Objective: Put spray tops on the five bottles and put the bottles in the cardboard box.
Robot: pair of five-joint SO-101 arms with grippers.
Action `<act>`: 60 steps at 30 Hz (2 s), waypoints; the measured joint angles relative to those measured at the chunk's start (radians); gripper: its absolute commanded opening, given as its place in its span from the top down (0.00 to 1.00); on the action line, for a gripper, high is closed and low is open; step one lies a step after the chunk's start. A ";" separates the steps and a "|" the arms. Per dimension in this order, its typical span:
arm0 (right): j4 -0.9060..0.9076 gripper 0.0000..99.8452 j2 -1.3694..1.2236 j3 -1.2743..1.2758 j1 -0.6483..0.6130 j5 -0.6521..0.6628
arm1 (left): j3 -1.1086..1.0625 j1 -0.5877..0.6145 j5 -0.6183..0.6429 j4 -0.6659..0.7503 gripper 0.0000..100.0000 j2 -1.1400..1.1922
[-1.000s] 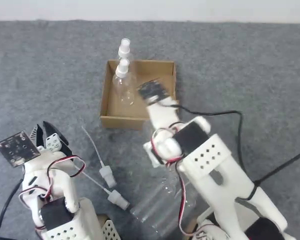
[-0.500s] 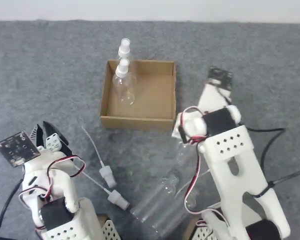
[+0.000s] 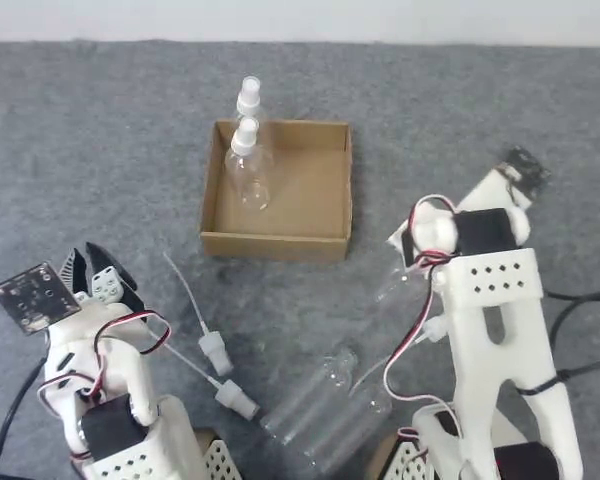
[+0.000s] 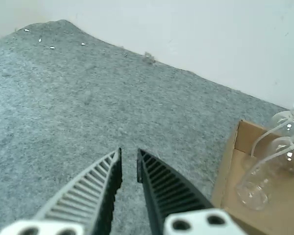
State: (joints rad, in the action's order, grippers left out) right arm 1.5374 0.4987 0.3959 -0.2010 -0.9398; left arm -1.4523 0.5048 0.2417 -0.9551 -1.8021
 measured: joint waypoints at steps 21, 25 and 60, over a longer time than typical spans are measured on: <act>-0.466 0.81 0.000 0.379 0.178 -0.282 | 0.000 0.000 0.000 0.000 0.95 0.000; -0.517 0.74 0.000 0.436 0.173 -0.282 | 0.000 0.000 0.000 0.000 0.95 0.000; -0.181 0.74 0.006 0.215 0.176 -0.118 | 0.000 0.000 0.000 0.000 0.95 0.000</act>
State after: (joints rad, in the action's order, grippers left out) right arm 1.3564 0.5048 0.6107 -0.0245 -1.0579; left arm -1.4523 0.5048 0.2417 -0.9551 -1.8021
